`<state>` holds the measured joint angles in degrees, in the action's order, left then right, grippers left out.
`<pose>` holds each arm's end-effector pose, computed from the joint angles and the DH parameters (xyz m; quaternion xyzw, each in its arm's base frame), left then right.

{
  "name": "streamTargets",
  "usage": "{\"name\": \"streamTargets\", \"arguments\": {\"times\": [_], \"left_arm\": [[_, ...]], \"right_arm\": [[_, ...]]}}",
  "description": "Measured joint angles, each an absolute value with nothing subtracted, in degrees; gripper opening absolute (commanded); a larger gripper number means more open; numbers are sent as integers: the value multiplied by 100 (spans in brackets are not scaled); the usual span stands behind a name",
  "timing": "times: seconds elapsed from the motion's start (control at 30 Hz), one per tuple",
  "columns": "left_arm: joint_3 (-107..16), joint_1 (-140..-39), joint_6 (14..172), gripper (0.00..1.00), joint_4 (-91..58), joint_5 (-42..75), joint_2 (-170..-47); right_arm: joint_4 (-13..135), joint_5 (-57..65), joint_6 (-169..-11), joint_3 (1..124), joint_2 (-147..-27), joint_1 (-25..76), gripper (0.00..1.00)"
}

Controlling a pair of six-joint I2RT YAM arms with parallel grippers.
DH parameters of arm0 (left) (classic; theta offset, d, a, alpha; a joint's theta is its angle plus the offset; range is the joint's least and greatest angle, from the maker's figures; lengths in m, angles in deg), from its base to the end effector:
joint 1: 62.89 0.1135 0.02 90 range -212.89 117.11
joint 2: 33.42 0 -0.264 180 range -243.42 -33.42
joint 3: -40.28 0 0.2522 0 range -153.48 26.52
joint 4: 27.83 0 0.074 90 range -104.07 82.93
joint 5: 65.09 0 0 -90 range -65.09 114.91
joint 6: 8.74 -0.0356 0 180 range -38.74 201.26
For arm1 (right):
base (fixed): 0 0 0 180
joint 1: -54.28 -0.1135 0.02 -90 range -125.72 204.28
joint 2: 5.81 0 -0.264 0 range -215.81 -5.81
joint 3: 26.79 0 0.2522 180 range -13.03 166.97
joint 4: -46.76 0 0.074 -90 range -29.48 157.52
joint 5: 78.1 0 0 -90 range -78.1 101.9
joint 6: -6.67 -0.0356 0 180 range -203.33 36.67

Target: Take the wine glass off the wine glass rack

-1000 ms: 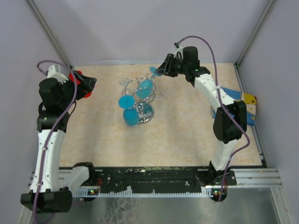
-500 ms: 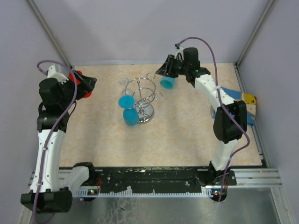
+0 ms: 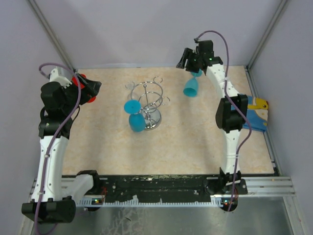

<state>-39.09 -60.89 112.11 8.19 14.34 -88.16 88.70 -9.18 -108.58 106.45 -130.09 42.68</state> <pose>0.2038 0.0006 0.4126 -0.1619 0.7556 -0.2262 0.5931 0.4948 0.1146 0.3126 0.0160 0.8682 0.3008 0.3944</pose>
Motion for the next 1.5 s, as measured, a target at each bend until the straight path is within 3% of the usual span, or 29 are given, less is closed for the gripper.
{"name": "streamTargets", "arguments": {"times": [0.17, 0.27, 0.67, 0.93, 1.23, 1.5], "left_arm": [[-3874, -6091, 11141, 93, 803, 1441, -8816], [-3841, -6091, 11102, 93, 801, 1467, -8816], [-3836, -6091, 11085, 93, 782, 1478, -8851], [-3810, -6093, 11085, 94, 777, 1476, -8853], [-3738, -6093, 11089, 94, 738, 1391, -8853], [-3736, -6093, 11087, 94, 740, 1371, -8853]], "right_arm": [[9886, -13, -10441, 12009, -14170, 4469, 63], [10282, 483, -10266, 12092, -14472, 4559, 63], [9869, 1632, -9733, 9655, -13427, 4884, 63], [9526, 2159, -9285, 9467, -12675, 5173, 68], [9495, 1455, -9239, 9506, -12835, 5914, 68], [9318, 76, -9573, 9801, -13602, 5800, 67]]}}
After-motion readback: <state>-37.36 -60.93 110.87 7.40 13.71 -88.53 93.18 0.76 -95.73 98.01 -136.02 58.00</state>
